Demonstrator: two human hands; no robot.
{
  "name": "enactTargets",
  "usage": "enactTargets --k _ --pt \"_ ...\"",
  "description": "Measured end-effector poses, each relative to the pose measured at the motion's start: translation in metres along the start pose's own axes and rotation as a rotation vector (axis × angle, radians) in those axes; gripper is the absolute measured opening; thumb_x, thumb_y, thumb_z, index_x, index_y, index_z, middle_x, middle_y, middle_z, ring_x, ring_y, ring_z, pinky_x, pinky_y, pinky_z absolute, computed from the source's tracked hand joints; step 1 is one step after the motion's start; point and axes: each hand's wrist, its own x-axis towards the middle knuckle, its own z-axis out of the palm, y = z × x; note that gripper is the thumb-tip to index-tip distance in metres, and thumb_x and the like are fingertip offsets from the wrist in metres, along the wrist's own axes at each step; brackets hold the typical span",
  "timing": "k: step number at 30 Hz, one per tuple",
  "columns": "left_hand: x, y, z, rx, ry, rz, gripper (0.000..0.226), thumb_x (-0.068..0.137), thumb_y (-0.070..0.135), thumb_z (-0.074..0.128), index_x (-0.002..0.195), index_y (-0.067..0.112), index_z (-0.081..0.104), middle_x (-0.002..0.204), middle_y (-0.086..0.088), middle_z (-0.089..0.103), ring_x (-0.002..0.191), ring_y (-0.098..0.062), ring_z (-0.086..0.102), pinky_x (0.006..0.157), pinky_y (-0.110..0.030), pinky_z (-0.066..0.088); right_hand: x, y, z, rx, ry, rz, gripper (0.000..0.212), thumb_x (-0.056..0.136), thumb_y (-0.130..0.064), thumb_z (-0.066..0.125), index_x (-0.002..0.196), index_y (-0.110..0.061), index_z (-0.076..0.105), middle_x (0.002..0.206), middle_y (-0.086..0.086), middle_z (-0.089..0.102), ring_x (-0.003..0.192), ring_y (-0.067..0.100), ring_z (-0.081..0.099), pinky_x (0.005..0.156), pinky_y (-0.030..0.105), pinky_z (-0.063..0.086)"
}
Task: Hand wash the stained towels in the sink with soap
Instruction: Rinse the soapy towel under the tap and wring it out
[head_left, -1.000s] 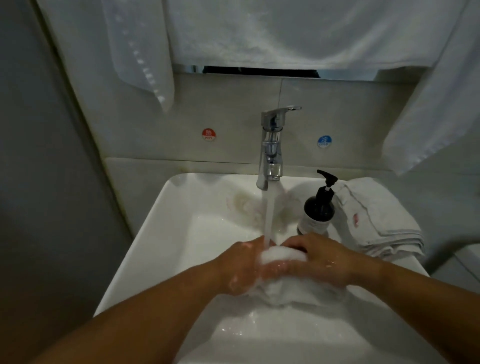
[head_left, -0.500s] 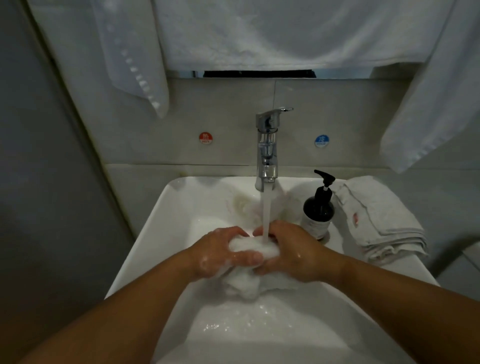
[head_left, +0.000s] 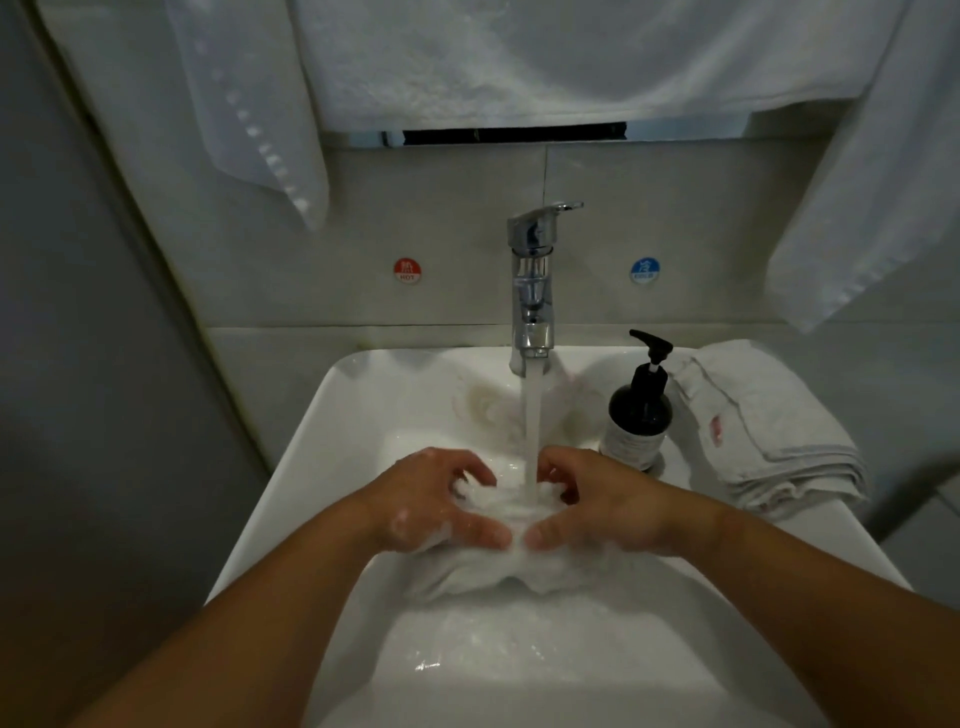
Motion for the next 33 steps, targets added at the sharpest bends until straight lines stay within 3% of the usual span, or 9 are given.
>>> enactTargets --k 4,9,13,18,20,24,28,30,33 --pt "-0.004 0.008 0.006 0.175 -0.188 0.007 0.053 0.062 0.056 0.091 0.105 0.039 0.065 0.102 0.016 0.065 0.092 -0.011 0.064 0.085 -0.029 0.056 -0.010 -0.002 -0.009 -0.129 -0.114 0.079 0.044 0.084 -0.044 0.079 0.122 -0.027 0.062 0.108 -0.009 0.070 0.094 0.008 0.069 0.090 0.031 0.058" --pt "-0.002 0.011 0.020 0.278 -0.196 0.051 0.081 0.062 0.082 0.072 0.130 0.041 0.056 0.123 0.016 0.057 0.113 -0.012 0.055 0.102 -0.032 0.046 -0.001 0.002 -0.002 -0.333 0.038 -0.024 0.025 0.098 -0.038 0.063 0.088 -0.016 0.071 0.076 -0.004 0.070 0.068 0.010 0.063 0.069 0.029 0.052" --pt "0.001 0.013 0.026 0.224 -0.104 0.168 0.043 0.073 0.066 0.078 0.099 0.036 0.061 0.095 0.016 0.064 0.089 -0.011 0.061 0.084 -0.031 0.051 -0.002 -0.001 -0.010 -0.184 0.183 -0.058 0.013 0.098 -0.031 0.063 0.090 -0.024 0.070 0.082 -0.005 0.071 0.077 0.010 0.067 0.069 0.023 0.052" --pt "0.001 0.005 0.023 0.242 0.138 0.381 0.035 0.077 0.050 0.083 0.099 0.033 0.061 0.092 0.015 0.055 0.083 -0.007 0.052 0.077 -0.022 0.043 -0.010 0.009 -0.011 -0.027 -0.021 0.154 0.067 0.069 -0.075 0.072 0.117 -0.028 0.069 0.105 0.005 0.073 0.088 0.018 0.071 0.075 0.039 0.060" --pt "0.002 0.005 0.018 0.240 0.119 0.328 0.044 0.073 0.051 0.086 0.108 0.035 0.064 0.102 0.014 0.059 0.092 -0.008 0.056 0.083 -0.022 0.047 -0.009 0.009 -0.012 0.009 0.006 0.115 0.057 0.076 -0.061 0.079 0.119 -0.026 0.069 0.099 0.008 0.075 0.080 0.020 0.072 0.066 0.035 0.060" --pt "0.000 0.003 0.009 -0.020 -0.011 0.112 0.045 0.077 0.069 0.071 0.114 0.046 0.059 0.113 0.017 0.061 0.101 -0.004 0.060 0.082 -0.018 0.048 -0.008 0.007 -0.017 -0.214 -0.002 0.016 0.059 0.078 -0.034 0.087 0.132 -0.026 0.063 0.107 -0.008 0.072 0.095 0.009 0.070 0.086 0.023 0.058" --pt "0.000 -0.003 0.004 0.137 -0.120 -0.009 0.049 0.088 0.060 0.066 0.132 0.041 0.056 0.130 0.012 0.058 0.117 -0.013 0.056 0.103 -0.033 0.045 -0.011 0.001 -0.024 -0.189 -0.051 -0.038 0.059 0.078 -0.015 0.085 0.132 -0.027 0.062 0.116 -0.010 0.068 0.103 0.005 0.065 0.089 0.016 0.054" --pt "0.001 -0.002 0.009 0.243 -0.211 -0.034 0.051 0.085 0.066 0.064 0.128 0.039 0.060 0.125 0.011 0.062 0.112 -0.016 0.058 0.102 -0.037 0.045 -0.012 -0.001 -0.024 -0.129 -0.092 0.014 0.056 0.080 -0.022 0.084 0.131 -0.027 0.061 0.117 -0.009 0.067 0.104 0.010 0.065 0.095 0.025 0.055" --pt "0.005 0.001 0.015 0.262 -0.136 0.033 0.053 0.074 0.073 0.064 0.106 0.031 0.069 0.102 0.009 0.069 0.094 -0.016 0.064 0.088 -0.038 0.052 -0.009 0.002 -0.008 -0.214 -0.046 0.070 0.064 0.074 -0.067 0.076 0.126 -0.033 0.063 0.114 -0.013 0.066 0.103 0.009 0.065 0.095 0.031 0.055"
